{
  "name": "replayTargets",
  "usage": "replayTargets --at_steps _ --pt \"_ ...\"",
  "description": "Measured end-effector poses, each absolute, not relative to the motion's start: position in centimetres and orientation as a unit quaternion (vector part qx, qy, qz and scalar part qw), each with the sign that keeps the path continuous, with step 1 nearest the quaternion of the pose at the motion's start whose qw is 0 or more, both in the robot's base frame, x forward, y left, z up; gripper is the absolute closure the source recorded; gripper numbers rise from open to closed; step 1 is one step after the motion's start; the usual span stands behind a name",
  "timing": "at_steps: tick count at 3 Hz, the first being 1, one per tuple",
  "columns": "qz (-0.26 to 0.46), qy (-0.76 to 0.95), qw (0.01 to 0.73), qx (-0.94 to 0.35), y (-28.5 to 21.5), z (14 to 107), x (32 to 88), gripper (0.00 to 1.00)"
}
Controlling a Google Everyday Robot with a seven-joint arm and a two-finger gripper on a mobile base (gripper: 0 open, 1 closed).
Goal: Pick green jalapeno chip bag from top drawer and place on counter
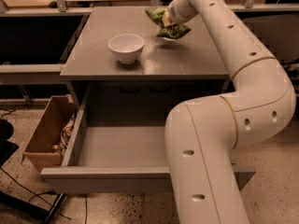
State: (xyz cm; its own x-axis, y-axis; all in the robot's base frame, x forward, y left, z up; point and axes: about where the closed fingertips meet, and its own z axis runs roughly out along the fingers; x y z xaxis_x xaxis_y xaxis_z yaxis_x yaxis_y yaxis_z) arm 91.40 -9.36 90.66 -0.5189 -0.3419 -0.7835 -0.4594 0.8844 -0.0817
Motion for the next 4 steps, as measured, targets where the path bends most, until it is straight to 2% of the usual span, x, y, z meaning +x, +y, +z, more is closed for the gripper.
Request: replayTargets --at_steps 2,3,4 --pt "0.068 0.869 0.433 -0.231 -9.34 90.64 91.4 0.39" --pt "0.068 0.869 0.433 -0.231 -9.33 90.64 91.41 0.08" --pt "0.068 0.869 0.433 -0.231 -9.34 90.65 91.4 0.0"
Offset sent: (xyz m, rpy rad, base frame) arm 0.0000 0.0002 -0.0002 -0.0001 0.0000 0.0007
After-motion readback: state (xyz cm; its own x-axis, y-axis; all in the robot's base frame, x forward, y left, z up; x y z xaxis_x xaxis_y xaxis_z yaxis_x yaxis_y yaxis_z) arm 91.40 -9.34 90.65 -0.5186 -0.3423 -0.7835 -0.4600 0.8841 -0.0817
